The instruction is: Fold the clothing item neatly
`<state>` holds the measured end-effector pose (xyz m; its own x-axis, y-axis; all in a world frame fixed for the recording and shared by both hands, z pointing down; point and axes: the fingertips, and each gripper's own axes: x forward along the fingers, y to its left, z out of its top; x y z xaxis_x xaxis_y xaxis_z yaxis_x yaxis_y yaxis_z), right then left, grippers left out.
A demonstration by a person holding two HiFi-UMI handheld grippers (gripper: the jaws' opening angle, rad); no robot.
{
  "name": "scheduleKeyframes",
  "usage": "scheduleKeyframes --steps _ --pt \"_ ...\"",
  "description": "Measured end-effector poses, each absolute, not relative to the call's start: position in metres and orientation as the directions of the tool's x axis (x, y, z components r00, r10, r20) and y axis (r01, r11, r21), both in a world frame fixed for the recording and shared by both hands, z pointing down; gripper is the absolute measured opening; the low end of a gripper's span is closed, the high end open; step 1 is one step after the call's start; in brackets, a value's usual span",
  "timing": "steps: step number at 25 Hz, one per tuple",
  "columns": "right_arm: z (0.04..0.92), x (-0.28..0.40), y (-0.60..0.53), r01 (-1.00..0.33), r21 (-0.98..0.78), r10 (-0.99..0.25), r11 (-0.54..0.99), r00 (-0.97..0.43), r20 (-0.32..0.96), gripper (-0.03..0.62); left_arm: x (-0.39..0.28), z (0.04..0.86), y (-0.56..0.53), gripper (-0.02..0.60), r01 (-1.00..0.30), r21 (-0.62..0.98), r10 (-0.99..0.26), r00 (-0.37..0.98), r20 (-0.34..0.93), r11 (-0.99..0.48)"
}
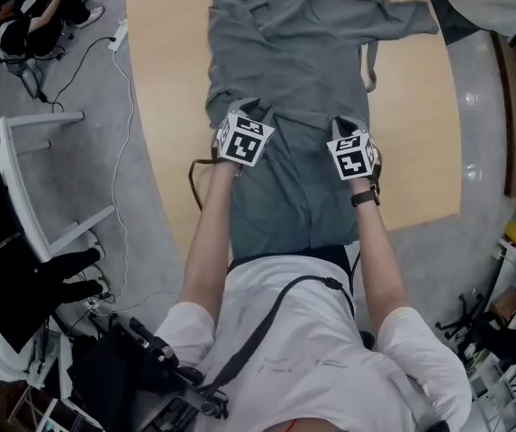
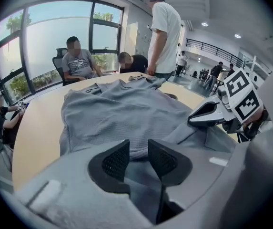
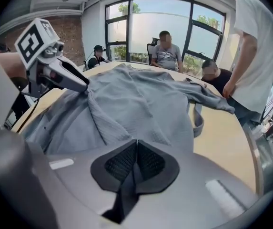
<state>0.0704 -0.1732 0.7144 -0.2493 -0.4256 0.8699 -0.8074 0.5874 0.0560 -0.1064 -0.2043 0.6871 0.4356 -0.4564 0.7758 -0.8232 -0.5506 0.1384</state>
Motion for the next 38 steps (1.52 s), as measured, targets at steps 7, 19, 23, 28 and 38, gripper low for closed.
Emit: scheduleKeyframes --steps 7,19,23,28,38 --pt "0.687 0.071 -0.107 -0.79 -0.102 -0.39 0.604 -0.405 0.827 0.011 -0.108 0.678 -0.203 0.126 -0.842 0.16 -0.495 0.444 0.747 -0.515" --pt "0.686 0.05 -0.046 -0.768 -0.257 -0.291 0.587 -0.495 0.819 0.191 -0.092 0.684 -0.184 0.126 -0.812 0.158 -0.452 0.461 0.764 -0.562" --pt "0.689 0.059 -0.073 -0.797 -0.212 -0.368 0.565 -0.473 0.8 0.091 -0.074 0.685 -0.188 0.126 -0.797 0.168 -0.437 0.479 0.761 -0.58" --pt "0.714 0.056 -0.065 -0.734 -0.29 -0.23 0.614 -0.518 0.824 0.091 -0.041 0.681 -0.194 0.126 -0.767 0.181 -0.418 0.512 0.751 -0.615" --pt "0.657 0.22 -0.301 -0.894 -0.236 -0.625 0.38 -0.436 0.647 0.183 0.032 0.665 -0.236 0.126 -0.697 0.175 -0.378 0.563 0.735 -0.696"
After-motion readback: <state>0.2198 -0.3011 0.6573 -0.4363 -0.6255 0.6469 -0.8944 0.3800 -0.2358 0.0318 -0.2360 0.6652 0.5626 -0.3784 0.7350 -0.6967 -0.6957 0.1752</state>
